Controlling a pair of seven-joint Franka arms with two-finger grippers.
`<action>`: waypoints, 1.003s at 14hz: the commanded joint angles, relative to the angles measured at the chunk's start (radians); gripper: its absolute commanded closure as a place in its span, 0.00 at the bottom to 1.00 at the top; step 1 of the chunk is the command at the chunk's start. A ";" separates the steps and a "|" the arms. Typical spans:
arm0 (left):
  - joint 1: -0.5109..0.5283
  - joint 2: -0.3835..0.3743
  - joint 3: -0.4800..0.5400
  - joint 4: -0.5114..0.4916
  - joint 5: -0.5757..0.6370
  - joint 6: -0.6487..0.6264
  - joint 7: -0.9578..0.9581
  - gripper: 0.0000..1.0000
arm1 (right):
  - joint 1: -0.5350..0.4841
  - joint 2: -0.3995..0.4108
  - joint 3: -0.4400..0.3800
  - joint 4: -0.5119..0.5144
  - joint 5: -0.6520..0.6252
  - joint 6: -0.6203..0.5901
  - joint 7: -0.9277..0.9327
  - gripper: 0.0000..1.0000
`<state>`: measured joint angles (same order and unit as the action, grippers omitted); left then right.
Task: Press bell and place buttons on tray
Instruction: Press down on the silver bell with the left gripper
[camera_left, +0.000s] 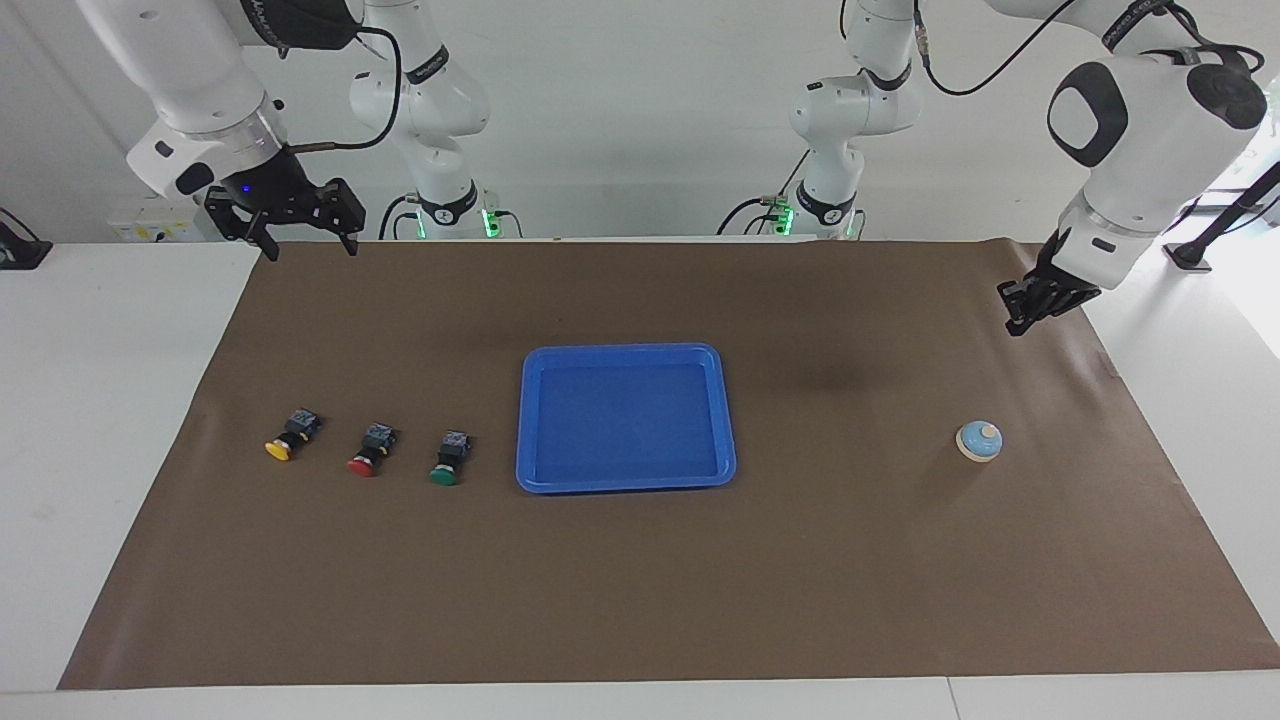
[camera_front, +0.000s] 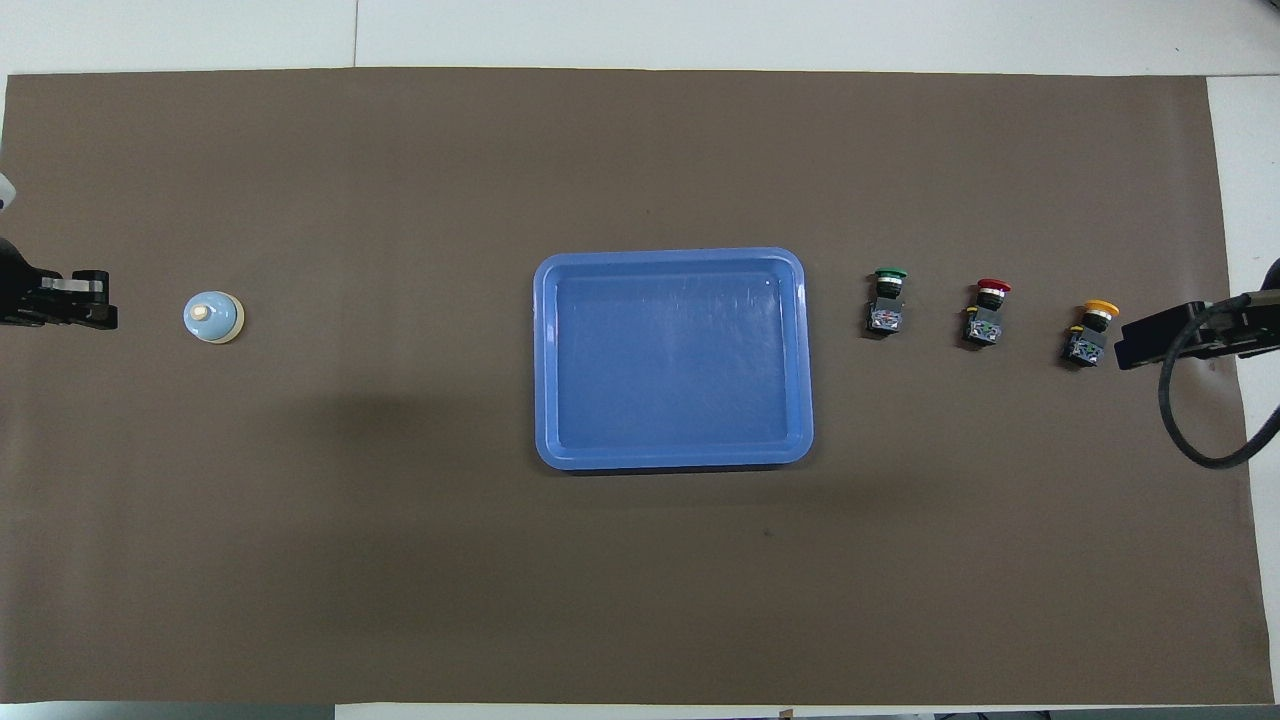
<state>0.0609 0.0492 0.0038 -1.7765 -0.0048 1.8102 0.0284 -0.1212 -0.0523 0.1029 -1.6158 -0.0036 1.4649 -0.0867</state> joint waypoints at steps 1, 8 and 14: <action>0.022 0.089 -0.005 -0.006 0.011 0.105 0.021 1.00 | 0.002 0.002 -0.008 0.008 0.022 -0.020 -0.012 0.00; 0.065 0.216 -0.005 -0.050 0.013 0.322 0.034 1.00 | 0.002 0.002 -0.008 0.008 0.022 -0.020 -0.012 0.00; 0.057 0.241 -0.005 -0.136 0.016 0.431 0.034 1.00 | 0.002 0.002 -0.008 0.008 0.022 -0.020 -0.012 0.00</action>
<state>0.1226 0.2871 -0.0027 -1.8771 -0.0046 2.1914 0.0541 -0.1212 -0.0523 0.1029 -1.6158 -0.0036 1.4649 -0.0867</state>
